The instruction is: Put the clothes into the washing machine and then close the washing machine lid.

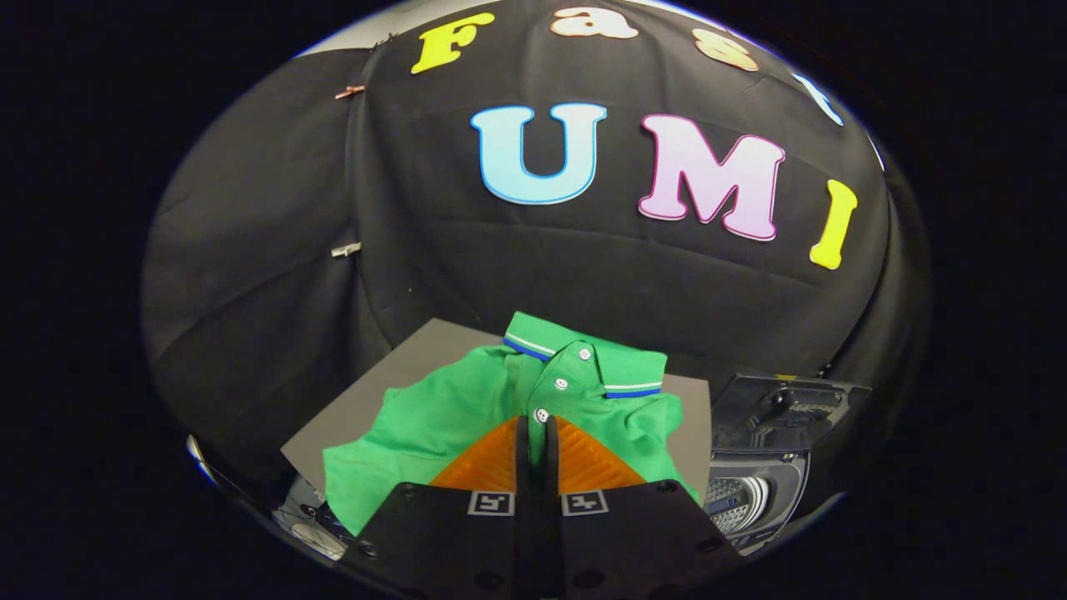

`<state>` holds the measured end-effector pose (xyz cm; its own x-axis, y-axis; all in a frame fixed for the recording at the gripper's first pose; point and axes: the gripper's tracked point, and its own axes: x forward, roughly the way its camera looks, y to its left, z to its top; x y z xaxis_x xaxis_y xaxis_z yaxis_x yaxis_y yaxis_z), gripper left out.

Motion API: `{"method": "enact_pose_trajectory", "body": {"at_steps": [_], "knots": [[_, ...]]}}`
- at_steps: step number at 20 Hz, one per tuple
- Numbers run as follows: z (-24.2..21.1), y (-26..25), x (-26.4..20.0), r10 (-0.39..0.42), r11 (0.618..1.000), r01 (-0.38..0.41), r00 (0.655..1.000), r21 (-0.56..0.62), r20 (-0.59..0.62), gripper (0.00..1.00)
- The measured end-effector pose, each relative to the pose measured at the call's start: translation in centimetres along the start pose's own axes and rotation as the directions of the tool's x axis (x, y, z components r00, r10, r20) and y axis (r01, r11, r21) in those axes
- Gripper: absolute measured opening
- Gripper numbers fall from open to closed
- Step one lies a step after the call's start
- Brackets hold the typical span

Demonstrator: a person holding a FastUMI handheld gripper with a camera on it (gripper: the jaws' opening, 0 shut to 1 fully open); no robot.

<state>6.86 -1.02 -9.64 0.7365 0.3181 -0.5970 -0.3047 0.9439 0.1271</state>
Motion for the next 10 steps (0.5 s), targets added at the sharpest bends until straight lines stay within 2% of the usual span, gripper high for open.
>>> {"method": "enact_pose_trajectory", "body": {"at_steps": [6,10], "knots": [[1.9,-1.0,-2.1,0.031,0.999,-0.030,0.997,-0.014,0.068,0.06],[2.0,-2.4,-4.1,0.033,0.996,-0.026,0.996,-0.086,0.086,0.06]]}}
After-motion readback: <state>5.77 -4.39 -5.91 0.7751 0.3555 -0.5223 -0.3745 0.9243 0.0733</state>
